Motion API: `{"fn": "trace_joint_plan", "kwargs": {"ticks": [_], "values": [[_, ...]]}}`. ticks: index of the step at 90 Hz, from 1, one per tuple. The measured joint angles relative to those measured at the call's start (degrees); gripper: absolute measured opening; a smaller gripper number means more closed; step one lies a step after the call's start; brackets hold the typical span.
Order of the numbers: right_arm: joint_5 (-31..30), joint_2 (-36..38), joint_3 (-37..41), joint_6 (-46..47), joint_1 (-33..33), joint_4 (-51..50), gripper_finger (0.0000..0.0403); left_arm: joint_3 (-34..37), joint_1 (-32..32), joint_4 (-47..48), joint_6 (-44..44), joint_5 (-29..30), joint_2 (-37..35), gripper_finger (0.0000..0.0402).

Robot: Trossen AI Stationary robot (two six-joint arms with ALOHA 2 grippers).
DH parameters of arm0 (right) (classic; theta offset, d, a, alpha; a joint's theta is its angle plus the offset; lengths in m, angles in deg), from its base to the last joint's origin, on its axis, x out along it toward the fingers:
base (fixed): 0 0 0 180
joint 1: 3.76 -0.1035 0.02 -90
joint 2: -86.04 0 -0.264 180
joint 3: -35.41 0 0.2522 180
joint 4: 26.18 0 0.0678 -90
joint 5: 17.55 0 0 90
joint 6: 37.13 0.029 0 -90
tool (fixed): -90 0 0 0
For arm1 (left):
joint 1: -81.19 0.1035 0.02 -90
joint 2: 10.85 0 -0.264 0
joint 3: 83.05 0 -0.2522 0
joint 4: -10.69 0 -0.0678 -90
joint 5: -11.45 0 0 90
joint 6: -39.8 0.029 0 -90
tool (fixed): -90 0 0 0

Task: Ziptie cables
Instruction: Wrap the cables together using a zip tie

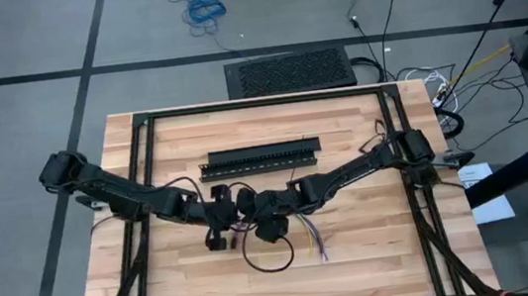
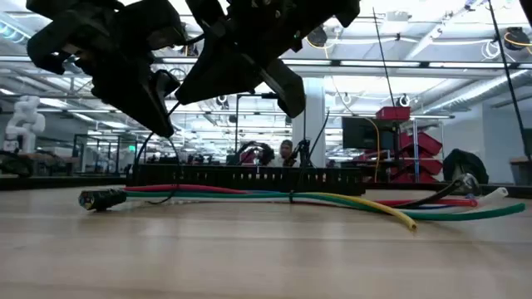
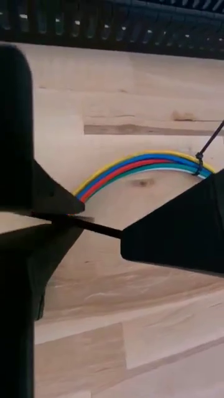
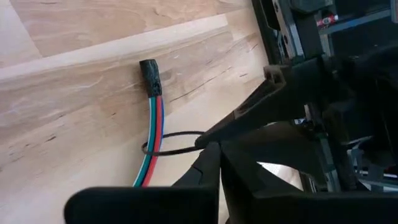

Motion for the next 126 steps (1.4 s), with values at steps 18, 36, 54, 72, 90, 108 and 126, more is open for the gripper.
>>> {"fn": "trace_joint_plan", "kwargs": {"ticks": [18, 36, 54, 72, 90, 108, 126], "values": [[-7.3, 0.5, 0.1, 0.8, -0.5, 0.6, 0.0000, -0.1, 0.2, 0.1, 0.3, 0.5, 0.9, 0.0012], [-14.9, 3.8, 0.1, 5.3, -1.6, 0.4, 0.0000, -0.2, 0.1, 0.0, 1.0, 0.6, 2.2, 0.0012], [-23.1, 6.3, 0.1, 6.8, -1.7, -0.9, 0.0000, -0.1, 0.2, -0.4, 2.4, -0.6, 2.3, 0.0012], [-24.1, 6.6, 0.1, 7.6, -1.7, -1.2, 0.0000, 0.0, -0.9, 0.0, 3.7, -2.4, 2.3, 0.0012], [-28.7, 8.2, 0.1, 8.7, -1.4, -0.7, 0.0000, 0.0, -2.6, 0.8, 5.1, -3.6, 2.3, 0.0012], [-28.6, 10.7, 0.1, 10.3, -2.2, -2.5, 0.0001, 0.0, -3.8, -0.5, 5.5, -5.0, 3.2, 0.0011], [-29.9, 10.7, 0.1, 9.3, -2.3, -2.9, 0.0001, 0.2, -4.0, -2.9, 5.5, -5.4, 7.1, 0.0011]]}}
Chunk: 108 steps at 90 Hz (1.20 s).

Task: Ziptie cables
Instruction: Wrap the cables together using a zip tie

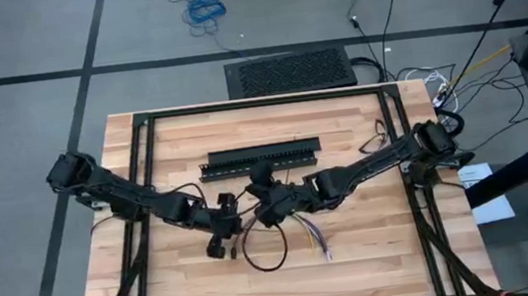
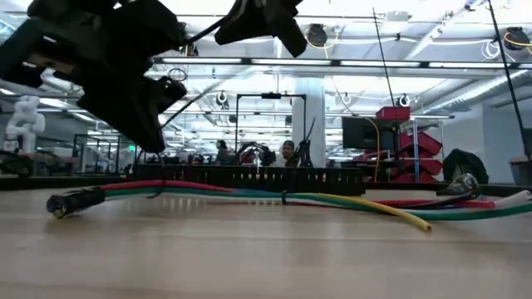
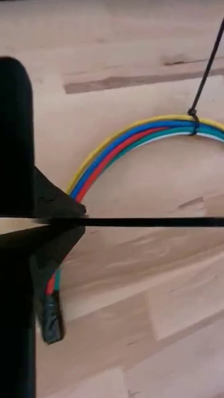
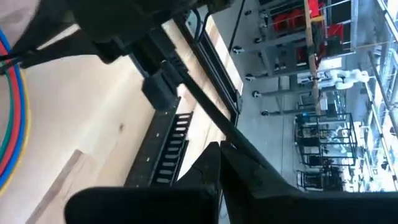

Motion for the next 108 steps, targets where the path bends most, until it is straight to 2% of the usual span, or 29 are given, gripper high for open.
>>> {"fn": "trace_joint_plan", "kwargs": {"ticks": [13, 23, 30, 40, 47, 67, 75, 84, 90, 93, 101, 108], "values": [[-0.6, 0.0, 0.0, -0.9, -0.4, -1.8, 0.0001, 0.0, 0.1, -0.8, 1.1, 0.1, 1.2, 0.0010], [-8.2, 0.0, 0.0, 0.9, -1.5, -7.9, 0.0001, 0.0, 0.1, -1.5, 1.4, 0.4, 1.2, 0.0010], [-11.4, 0.0, 0.0, 7.3, -1.8, -14.9, 0.0000, -0.2, 0.2, -2.3, 1.5, 0.7, 1.2, 0.0010], [-5.7, 0.0, 0.3, 21.9, -1.7, -23.3, 0.0000, -0.2, 0.3, -3.5, 2.5, 0.6, 1.6, 0.0010], [-3.8, 0.1, 3.7, 29.3, -1.6, -23.4, 0.0000, 0.0, 0.4, -4.3, 4.1, 0.4, 1.6, 0.0010], [-2.7, 6.5, 16.6, 30.3, -0.5, -9.7, 0.0000, -0.4, 0.7, -6.7, 4.4, -0.7, 1.6, 0.0010], [4.9, 9.1, 19.3, 27.9, -0.1, -5.4, 0.0000, -0.4, 0.7, -6.3, 4.3, -1.0, 1.6, 0.0010], [27.2, 14.1, 20.1, 26.1, -0.2, -1.5, 0.0000, 0.0, 0.7, -5.3, 4.3, -2.1, 1.4, 0.0010], [37.0, 19.0, 20.2, 27.0, -0.2, 2.6, 0.0000, -0.1, 0.9, -6.0, 5.0, -2.0, 1.2, 0.0010], [38.3, 20.8, 20.1, 26.8, -0.3, 3.1, 0.0001, -0.4, 1.2, -7.6, 5.6, -1.8, 1.1, 0.0010], [36.6, 21.6, 20.2, 24.5, 0.3, 1.5, 0.0005, -0.6, 1.5, -8.7, 6.0, -1.9, 1.1, 0.0010], [43.6, 21.5, 20.3, 24.4, 1.2, 2.6, 0.0015, -0.2, 1.5, -9.0, 5.9, -2.2, 1.3, 0.0010]]}}
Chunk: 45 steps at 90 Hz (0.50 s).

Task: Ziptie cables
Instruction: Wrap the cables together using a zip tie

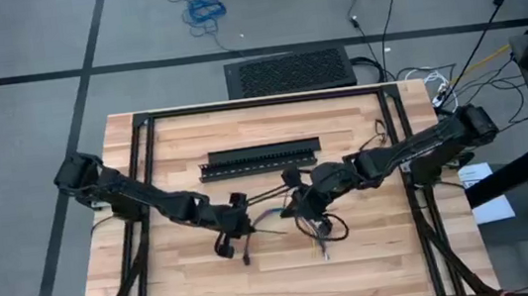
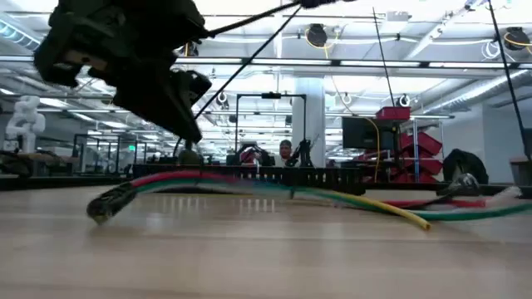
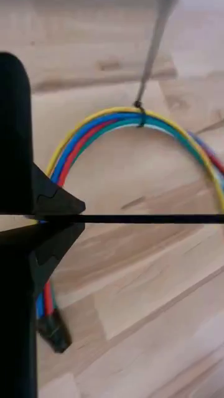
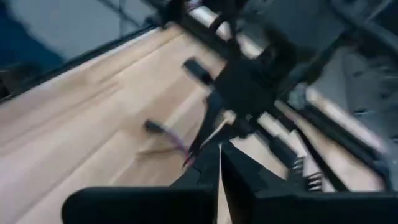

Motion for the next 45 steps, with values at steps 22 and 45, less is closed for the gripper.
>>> {"fn": "trace_joint_plan", "kwargs": {"ticks": [22, 45], "values": [[1.2, -2.2, -0.3, 1.4, 0.7, 0.9, 0.0080, 0.5, -0.1, 1.1, -0.5, -0.2, 0.0, 0.0010], [0.5, -4.9, -0.5, 1.6, 1.4, 0.5, 0.0115, 0.7, -0.2, 1.6, -0.9, 0.1, 0.1, 0.0010]]}}
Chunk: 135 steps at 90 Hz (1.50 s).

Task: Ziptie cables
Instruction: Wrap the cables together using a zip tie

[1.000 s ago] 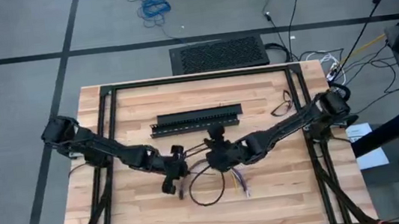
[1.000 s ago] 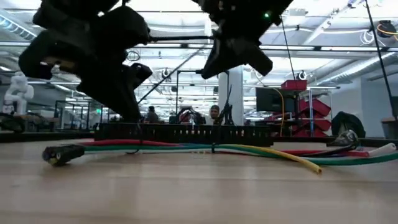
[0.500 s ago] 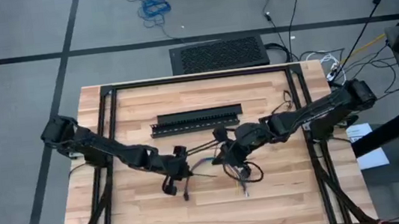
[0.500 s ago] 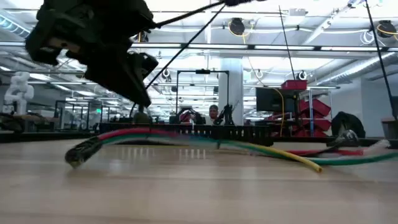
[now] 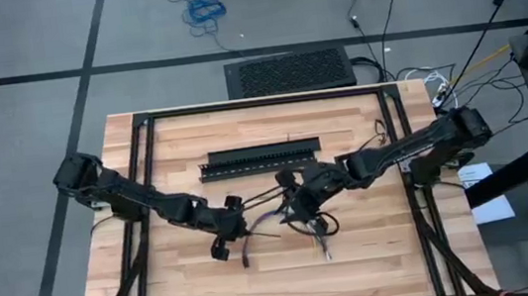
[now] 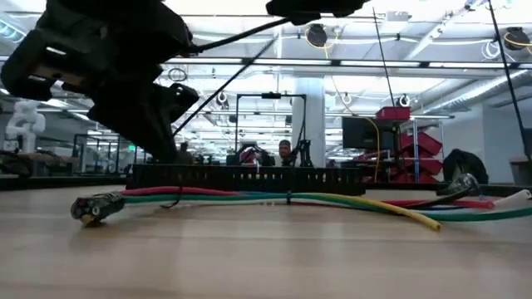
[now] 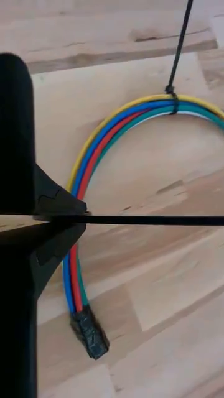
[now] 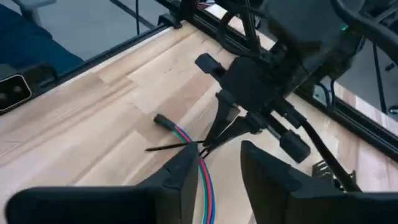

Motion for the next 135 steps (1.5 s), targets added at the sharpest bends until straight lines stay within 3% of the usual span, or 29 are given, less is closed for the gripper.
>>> {"fn": "trace_joint_plan", "kwargs": {"ticks": [13, 25, 44, 57, 82, 91, 104, 115, 135], "values": [[4.9, -1.9, -0.1, 3.0, 0.2, 1.7, 0.0114, 0.0, 0.2, -0.7, 0.2, 2.2, 0.0, 0.0010], [14.1, -7.5, -0.1, 6.2, 0.8, 6.2, 0.0105, 0.0, 1.2, -2.3, 0.4, 3.1, 0.0, 0.0010], [21.1, -15.7, -0.1, 7.9, 1.8, 12.7, 0.0101, 0.0, 2.1, -4.8, 0.2, 3.7, 0.0, 0.0010], [26.4, -14.7, -0.1, 8.1, 0.9, 13.8, 0.0100, -0.1, 2.5, -3.2, -0.7, 4.6, 0.0, 0.0010], [44.2, -6.6, -0.1, 9.8, -2.7, 15.3, 0.0100, -0.4, 4.9, -4.0, -2.3, 5.0, 0.0, 0.0010], [50.9, -5.3, -0.1, 10.1, -3.3, 17.9, 0.0100, -0.5, 4.7, -5.2, -0.3, 2.0, 0.0, 0.0010], [51.0, -2.6, 0.0, 10.5, -3.7, 22.5, 0.0100, -0.7, 3.9, -6.0, 0.9, 0.8, 0.0, 0.0010], [42.4, -2.6, 0.0, 10.8, -3.6, 27.2, 0.0100, -0.5, 4.1, -6.6, -0.8, 1.9, -0.2, 0.0010], [40.9, -15.4, -0.1, 8.4, -0.3, 31.0, 0.0100, 0.1, 5.1, -8.3, -3.5, 3.1, 0.2, 0.0010]]}}
